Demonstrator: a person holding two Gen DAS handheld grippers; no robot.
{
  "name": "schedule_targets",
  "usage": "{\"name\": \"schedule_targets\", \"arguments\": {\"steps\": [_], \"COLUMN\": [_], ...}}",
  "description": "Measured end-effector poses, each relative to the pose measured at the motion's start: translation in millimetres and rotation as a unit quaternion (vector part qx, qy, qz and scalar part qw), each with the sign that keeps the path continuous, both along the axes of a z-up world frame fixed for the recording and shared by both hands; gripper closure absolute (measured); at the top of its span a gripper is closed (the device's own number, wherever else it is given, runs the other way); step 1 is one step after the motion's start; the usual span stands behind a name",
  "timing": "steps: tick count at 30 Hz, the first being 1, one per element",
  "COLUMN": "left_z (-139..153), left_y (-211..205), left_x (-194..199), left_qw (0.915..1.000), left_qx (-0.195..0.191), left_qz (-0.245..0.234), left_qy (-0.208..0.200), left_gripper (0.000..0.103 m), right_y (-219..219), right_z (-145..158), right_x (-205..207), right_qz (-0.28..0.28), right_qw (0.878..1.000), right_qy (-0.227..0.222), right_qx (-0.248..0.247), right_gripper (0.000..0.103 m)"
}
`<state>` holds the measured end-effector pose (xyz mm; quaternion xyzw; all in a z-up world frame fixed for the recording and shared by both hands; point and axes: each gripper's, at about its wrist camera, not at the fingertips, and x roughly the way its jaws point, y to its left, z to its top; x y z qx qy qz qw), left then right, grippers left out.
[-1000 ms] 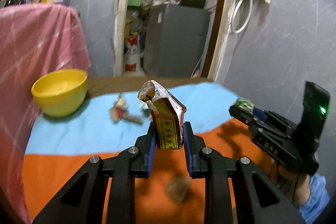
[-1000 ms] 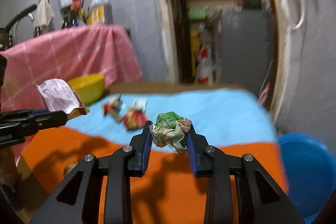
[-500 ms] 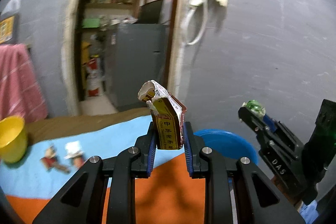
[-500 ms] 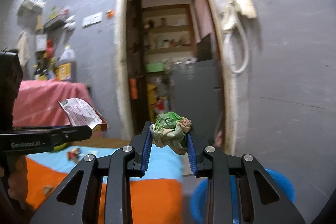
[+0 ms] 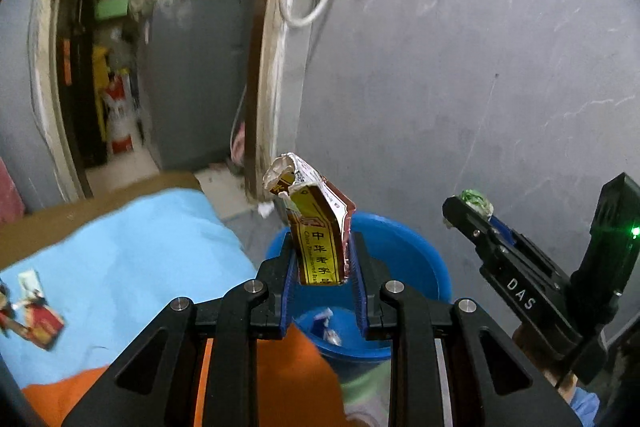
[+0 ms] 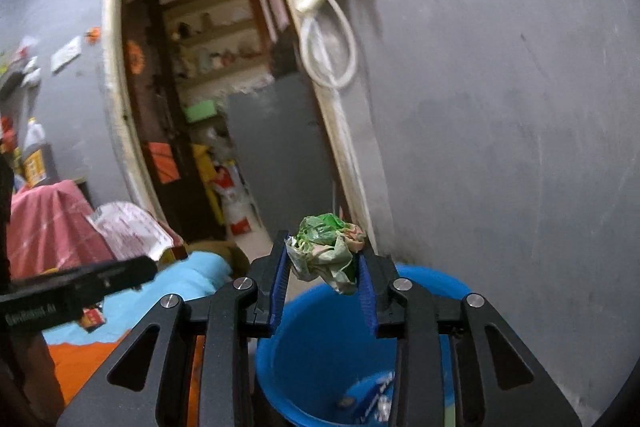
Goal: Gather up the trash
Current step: 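Carry the paper and yellow wrapper over the blue bucket with both tools, then open both tools to drop the paper and wrapper into the bucket, then bring both tools back over the table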
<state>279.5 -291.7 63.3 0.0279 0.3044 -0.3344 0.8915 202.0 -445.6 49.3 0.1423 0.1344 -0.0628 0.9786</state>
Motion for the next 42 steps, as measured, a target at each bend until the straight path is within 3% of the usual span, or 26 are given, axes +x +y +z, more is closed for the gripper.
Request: {"name": "schedule_targets", "arguments": {"steps": [6,9,10,12,17,20,24,32,34,37,42], "left_z": [-20.4,-29.6,-32.7,-38.5,-39.0,-33.5,-22.3,4.8,10.9,18.2,28.3], "left_y": [-21.2,-26.8,-28.3,-27.3,-22.3,-14.2,-0.2,48.1,67.2,98.0,140.0], "left_x": [22.2,29.8,33.0,34.8,31.8,28.4,22.1,6.8,-0.7,-19.6,-48.3], "left_qw": [0.9984,0.9969,0.9964,0.9961,0.9964,0.9974,0.9983,0.9966,0.9940,0.9876,0.9721], "left_qx": [0.028,0.041,0.043,0.036,0.037,0.032,0.022,0.017,0.013,-0.010,-0.030], "left_qz": [-0.006,-0.006,-0.003,-0.001,0.007,0.014,0.030,0.080,0.106,0.143,0.201], "left_qy": [0.048,0.067,0.073,0.080,0.075,0.063,0.044,-0.005,-0.023,-0.064,-0.117], "left_gripper": [0.081,0.077,0.070,0.064,0.064,0.062,0.053,0.036,0.022,0.010,0.005], "right_y": [-18.8,-24.9,-25.8,-30.1,-35.7,-35.4,-29.9,-1.0,10.8,26.7,62.9], "right_z": [-17.2,-23.1,-24.3,-26.2,-25.9,-24.5,-17.6,-0.3,5.0,11.8,23.7], "right_x": [12.8,18.6,18.6,18.2,16.3,15.2,16.0,10.6,9.5,8.1,3.8], "right_qz": [-0.003,-0.005,-0.007,-0.011,-0.017,-0.021,-0.025,-0.024,-0.017,0.000,0.050], "right_qw": [0.997,0.995,0.994,0.993,0.992,0.992,0.995,0.999,1.000,1.000,0.994], "right_qy": [0.054,0.076,0.079,0.083,0.081,0.076,0.064,0.022,0.006,-0.022,-0.079], "right_qx": [0.050,0.068,0.071,0.083,0.097,0.095,0.073,0.011,-0.005,-0.021,-0.053], "right_gripper": [0.068,0.059,0.055,0.049,0.046,0.037,0.034,0.011,0.000,0.000,0.000]}}
